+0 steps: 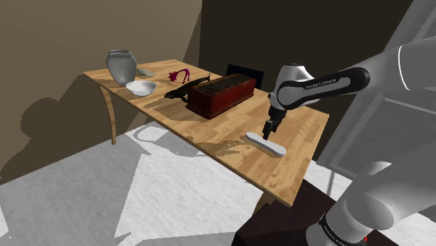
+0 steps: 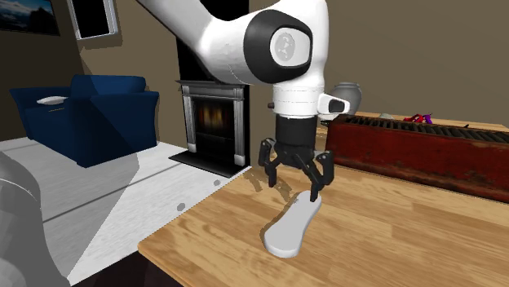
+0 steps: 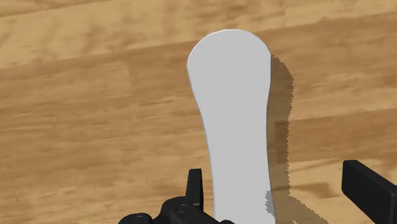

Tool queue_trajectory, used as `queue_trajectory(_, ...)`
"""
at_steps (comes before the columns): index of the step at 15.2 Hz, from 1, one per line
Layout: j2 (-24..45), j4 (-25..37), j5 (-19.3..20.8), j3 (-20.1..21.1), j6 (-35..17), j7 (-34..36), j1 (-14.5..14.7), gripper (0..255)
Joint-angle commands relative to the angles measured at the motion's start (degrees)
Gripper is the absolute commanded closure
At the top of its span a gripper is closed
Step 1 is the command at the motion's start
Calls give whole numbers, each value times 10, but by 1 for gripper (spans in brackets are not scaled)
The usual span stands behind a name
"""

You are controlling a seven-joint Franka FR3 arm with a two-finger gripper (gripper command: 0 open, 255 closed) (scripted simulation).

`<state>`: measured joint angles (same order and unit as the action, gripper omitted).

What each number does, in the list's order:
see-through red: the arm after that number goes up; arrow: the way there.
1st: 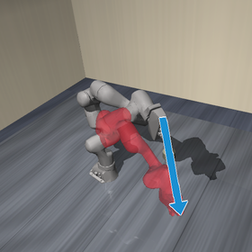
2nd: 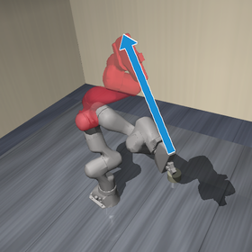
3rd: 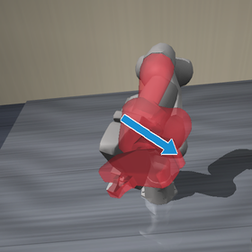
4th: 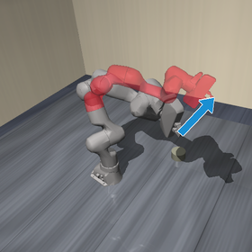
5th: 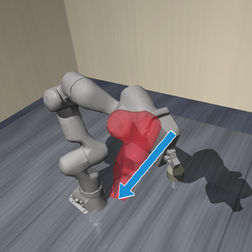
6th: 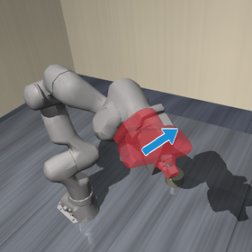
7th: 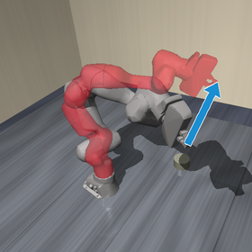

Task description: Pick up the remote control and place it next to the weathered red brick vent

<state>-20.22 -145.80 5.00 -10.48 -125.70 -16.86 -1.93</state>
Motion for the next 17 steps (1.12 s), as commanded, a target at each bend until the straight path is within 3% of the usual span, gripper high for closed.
queue_trajectory(1,45,7,6,-8,-37,-18,0,0)
queue_trajectory(9,87,-19,2,-12,-105,-22,0,0)
queue_trajectory(17,87,-19,2,-12,-105,-22,0,0)
